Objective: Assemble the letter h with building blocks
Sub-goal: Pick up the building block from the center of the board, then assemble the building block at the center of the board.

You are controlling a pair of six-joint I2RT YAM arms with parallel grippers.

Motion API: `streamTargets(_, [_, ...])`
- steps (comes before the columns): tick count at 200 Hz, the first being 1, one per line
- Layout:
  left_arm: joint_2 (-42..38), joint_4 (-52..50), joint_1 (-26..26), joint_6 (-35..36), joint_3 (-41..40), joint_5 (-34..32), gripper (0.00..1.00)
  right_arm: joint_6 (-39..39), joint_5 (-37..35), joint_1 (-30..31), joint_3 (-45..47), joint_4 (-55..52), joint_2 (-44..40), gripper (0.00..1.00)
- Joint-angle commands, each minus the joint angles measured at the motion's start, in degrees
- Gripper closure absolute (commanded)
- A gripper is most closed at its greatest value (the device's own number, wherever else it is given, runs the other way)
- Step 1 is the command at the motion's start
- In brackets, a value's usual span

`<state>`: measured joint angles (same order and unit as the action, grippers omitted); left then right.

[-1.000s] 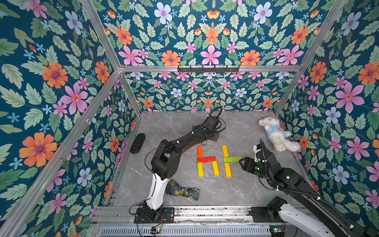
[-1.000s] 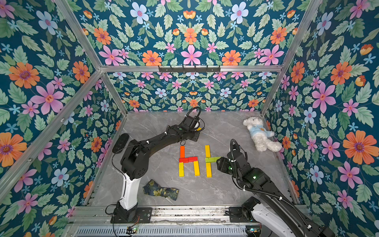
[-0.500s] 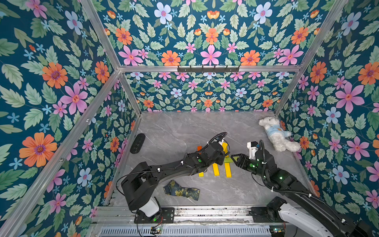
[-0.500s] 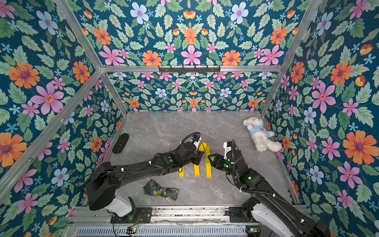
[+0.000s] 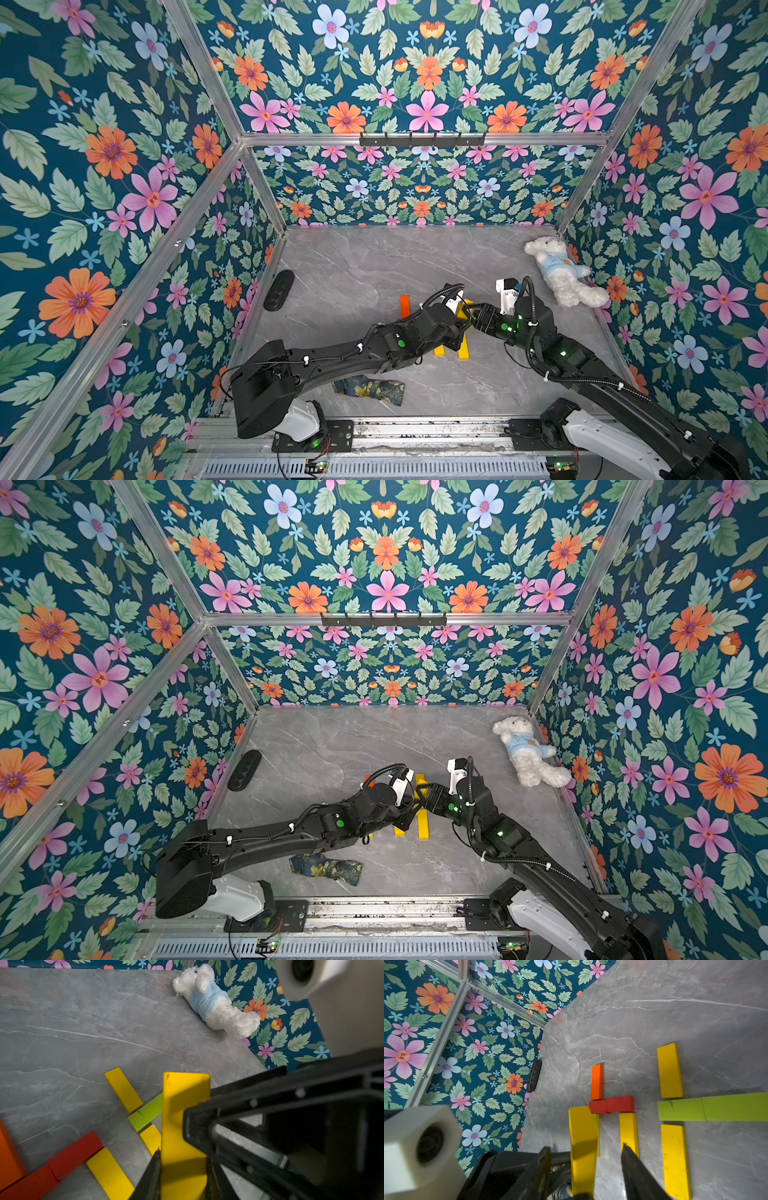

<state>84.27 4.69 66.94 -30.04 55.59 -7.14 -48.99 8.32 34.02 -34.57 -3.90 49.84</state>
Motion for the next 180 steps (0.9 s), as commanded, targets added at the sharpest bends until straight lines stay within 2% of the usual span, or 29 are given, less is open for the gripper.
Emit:
streamTargets(1, [-0.7, 1.3, 0.4, -1.5, -0.5, 0.0, 1.00, 0.3, -0.7, 0.1, -0.4, 1.2, 0.4, 0.51])
streamTargets(58, [0.3, 1.6, 0.6, -1.9, 0.0, 0.8, 1.00, 0.0, 0.6, 0.1, 0.0, 1.7, 1.4, 0.72])
streamTargets(94, [0.2, 1.1, 0.6, -2.1, 0.6, -0.1, 1.00, -0.1, 0.6, 0.0, -0.1, 1.6, 1.8, 0.93])
streamTargets(100, [0.1, 0.8, 0.6, -2.3, 0.7, -0.5, 0.90, -0.2, 0.4, 0.1, -0.1, 1.3, 1.9, 0.97])
streamTargets(103, [0.0, 0.7, 0.6, -2.4, 0.7, -0.7, 0.81, -0.2, 0.2, 0.0, -0.2, 1.2, 1.9, 1.00])
streamTargets(115, [-0.6, 0.5, 0.6, -2.4, 0.6, -1.1, 0.54, -0.1, 0.1, 0.1, -0.6, 0.9, 1.9, 1.00])
streamTargets(124, [-1.3, 0.5, 0.6, -2.3, 0.2, -1.3, 0.41, -0.1, 0.0, 0.0, -1.1, -0.3, 1.8, 1.00])
streamTargets(147, [-4.8, -0.1, 0.6, -2.7, -2.0, -3.2, 0.24, 1.1, -0.5, 0.0, -3.1, -5.3, 1.2, 1.00])
streamTargets(160, [-8.2, -0.4, 0.6, -2.7, -4.3, -4.6, 0.18, 2.4, -0.1, -0.4, -4.5, -9.6, 1.0, 1.00])
streamTargets(180, [-13.8, -1.0, 0.6, -1.9, -7.8, -6.0, 0.11, 4.2, 5.4, -3.1, -6.1, -16.1, 1.7, 1.00])
